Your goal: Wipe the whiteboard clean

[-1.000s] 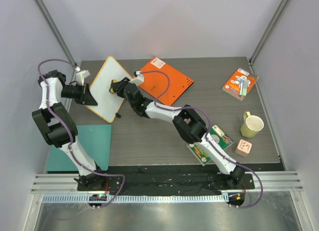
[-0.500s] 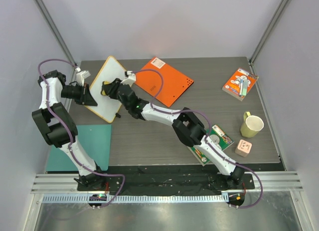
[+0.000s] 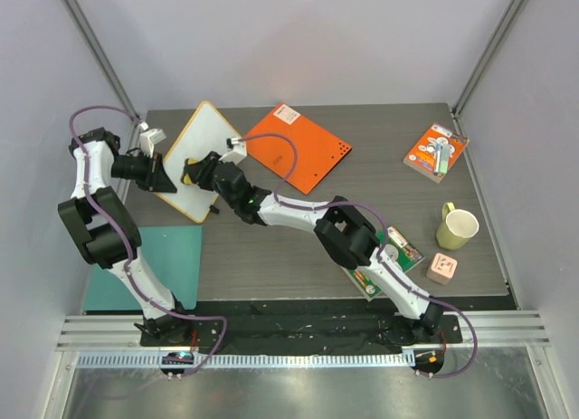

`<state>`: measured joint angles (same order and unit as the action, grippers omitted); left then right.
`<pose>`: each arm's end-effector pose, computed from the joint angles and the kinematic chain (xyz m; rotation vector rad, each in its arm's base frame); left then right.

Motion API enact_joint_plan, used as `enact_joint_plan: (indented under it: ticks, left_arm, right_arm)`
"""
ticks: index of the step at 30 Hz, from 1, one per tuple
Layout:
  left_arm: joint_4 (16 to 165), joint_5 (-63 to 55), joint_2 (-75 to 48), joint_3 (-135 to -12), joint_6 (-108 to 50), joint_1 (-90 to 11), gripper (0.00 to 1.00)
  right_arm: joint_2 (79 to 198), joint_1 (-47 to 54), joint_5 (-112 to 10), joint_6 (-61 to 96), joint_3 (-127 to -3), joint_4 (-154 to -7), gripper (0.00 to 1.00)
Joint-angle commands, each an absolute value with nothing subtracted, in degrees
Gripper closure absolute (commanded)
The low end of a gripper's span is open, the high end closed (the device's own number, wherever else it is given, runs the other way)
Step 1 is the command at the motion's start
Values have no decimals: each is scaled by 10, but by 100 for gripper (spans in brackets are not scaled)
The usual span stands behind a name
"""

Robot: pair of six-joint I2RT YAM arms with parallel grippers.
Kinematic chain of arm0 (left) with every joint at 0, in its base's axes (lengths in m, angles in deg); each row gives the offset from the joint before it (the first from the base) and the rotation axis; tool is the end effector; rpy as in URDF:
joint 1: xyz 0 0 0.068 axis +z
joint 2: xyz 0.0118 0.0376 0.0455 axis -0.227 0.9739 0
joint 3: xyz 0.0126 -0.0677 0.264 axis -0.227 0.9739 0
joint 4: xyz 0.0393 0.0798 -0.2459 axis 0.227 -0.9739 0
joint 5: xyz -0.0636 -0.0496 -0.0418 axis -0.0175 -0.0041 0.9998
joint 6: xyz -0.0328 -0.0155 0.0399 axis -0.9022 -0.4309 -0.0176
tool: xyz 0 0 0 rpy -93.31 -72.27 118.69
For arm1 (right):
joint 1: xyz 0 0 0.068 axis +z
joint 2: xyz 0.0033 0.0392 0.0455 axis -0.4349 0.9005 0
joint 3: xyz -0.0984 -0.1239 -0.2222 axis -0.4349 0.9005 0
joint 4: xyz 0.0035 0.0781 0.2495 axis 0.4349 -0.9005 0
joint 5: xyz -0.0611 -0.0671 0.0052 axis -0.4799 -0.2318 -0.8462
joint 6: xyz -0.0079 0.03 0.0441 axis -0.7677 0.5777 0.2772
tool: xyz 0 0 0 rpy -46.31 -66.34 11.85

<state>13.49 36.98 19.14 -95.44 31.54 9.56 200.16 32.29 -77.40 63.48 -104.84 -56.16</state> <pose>0.3400 0.1129 0.2634 0.5716 2.4067 -0.9117 0.3179 0.4887 0.2060 0.1903 1.7661 1.1909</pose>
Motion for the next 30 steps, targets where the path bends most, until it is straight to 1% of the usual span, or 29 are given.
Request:
enact_joint_plan:
  ticks: [1, 4, 8, 15, 20, 23, 30]
  left_arm:
    - [17, 401, 185, -930, 420, 42, 100]
    - [14, 400, 186, -934, 421, 43, 100]
    - [11, 405, 190, -938, 420, 42, 100]
    - [6, 406, 190, -943, 421, 42, 100]
    - [2, 402, 190, -943, 422, 42, 100]
    - [1, 400, 190, -944, 424, 42, 100]
    - [-4, 399, 190, -948, 426, 42, 100]
  right_arm:
    - [2015, 324, -776, 676, -977, -711, 99]
    - [2013, 321, -786, 685, -963, -738, 99]
    - [2022, 328, -760, 680, -971, -732, 99]
    - [2040, 369, -722, 605, -1039, -694, 99]
    - [2033, 383, -716, 576, -1042, -653, 99]
    - [2012, 383, -734, 544, -1022, -603, 99]
    - [1990, 380, -805, 472, -1035, -540, 99]
